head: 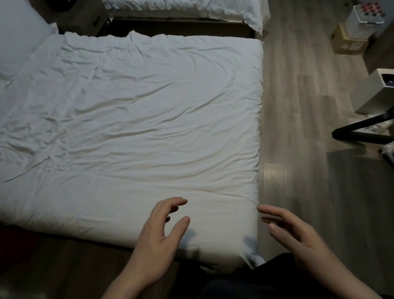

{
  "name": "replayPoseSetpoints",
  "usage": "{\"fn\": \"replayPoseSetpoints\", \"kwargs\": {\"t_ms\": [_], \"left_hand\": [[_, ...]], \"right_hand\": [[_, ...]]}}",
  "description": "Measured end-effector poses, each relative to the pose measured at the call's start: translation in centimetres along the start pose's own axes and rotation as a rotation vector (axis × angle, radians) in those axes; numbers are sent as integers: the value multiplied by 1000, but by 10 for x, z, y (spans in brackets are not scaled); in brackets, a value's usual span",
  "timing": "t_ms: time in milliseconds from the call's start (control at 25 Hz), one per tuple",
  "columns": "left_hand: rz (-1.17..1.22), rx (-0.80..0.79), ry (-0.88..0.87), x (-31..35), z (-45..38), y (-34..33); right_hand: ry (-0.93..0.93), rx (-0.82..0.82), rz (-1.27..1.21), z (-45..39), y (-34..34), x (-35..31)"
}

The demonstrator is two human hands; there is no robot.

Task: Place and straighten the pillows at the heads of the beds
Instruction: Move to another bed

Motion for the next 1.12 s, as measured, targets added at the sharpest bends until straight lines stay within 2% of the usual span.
{"fn": "replayPoseSetpoints", "kwargs": {"t_ms": [240, 360, 560, 760, 960, 1120], "left_hand": [[49, 128, 69, 24, -29, -97], [72, 209, 112, 48, -46, -169], [91, 236, 95, 103, -86, -262], [79, 334, 83, 130, -114, -275], [86, 430, 109, 138, -155, -271], [116, 416, 122, 141, -237, -265]], "right_hand": [[13, -146, -38, -44, 91, 30], [7, -193, -28, -62, 165, 50], [-20, -211, 35, -91, 280, 64], [20, -259, 52, -146, 312, 50], [46, -377, 54, -214, 327, 22], [46, -331, 97, -283, 357, 4]]}}
Point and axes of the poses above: each hand's wrist, its own z-axis away from the middle knuckle, its own y-axis out of the back of the hand, x = y × z, the point moved 4 cm from there along -z, towards the middle knuckle, and after that the axes turned 10 degrees about z, right-handed, at the moved point
